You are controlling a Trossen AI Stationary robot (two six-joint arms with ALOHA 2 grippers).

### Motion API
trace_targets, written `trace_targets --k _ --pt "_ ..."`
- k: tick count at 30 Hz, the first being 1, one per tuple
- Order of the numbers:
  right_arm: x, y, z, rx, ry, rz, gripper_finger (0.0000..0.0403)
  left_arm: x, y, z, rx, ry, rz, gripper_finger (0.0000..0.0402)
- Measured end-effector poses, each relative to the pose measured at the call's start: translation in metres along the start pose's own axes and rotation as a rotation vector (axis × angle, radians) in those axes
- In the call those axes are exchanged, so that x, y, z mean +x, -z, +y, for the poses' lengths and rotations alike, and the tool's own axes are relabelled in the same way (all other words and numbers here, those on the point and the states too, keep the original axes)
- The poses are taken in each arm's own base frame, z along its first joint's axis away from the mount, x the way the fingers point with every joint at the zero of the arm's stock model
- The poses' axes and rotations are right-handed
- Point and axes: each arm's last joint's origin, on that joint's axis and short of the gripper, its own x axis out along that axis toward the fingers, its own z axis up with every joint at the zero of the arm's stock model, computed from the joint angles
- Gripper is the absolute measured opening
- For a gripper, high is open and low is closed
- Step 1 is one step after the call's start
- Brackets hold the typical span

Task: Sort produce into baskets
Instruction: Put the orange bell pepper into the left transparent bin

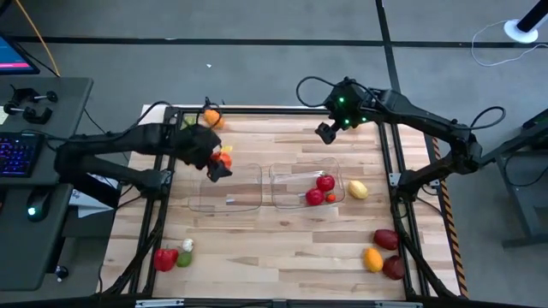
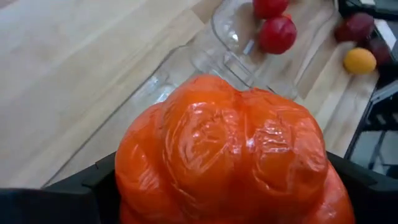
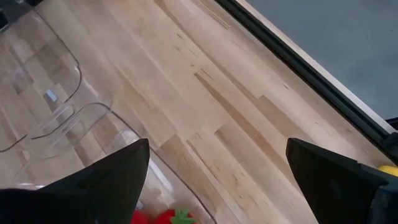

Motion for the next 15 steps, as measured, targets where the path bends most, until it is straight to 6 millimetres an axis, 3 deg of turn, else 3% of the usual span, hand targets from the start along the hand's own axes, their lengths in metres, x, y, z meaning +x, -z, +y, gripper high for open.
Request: trace_targets --k 6,15 --pt "0.0 0.001 0.004 -0.05 -0.008 0.003 0.0369 0.009 0.004 -0.01 0.093 -0.023 0.0 0.0339" --pt "0.0 0.006 0.007 -0.143 -0.148 0.077 0.0369 0.06 0.005 -0.015 0.186 0.002 0.303 0.0394"
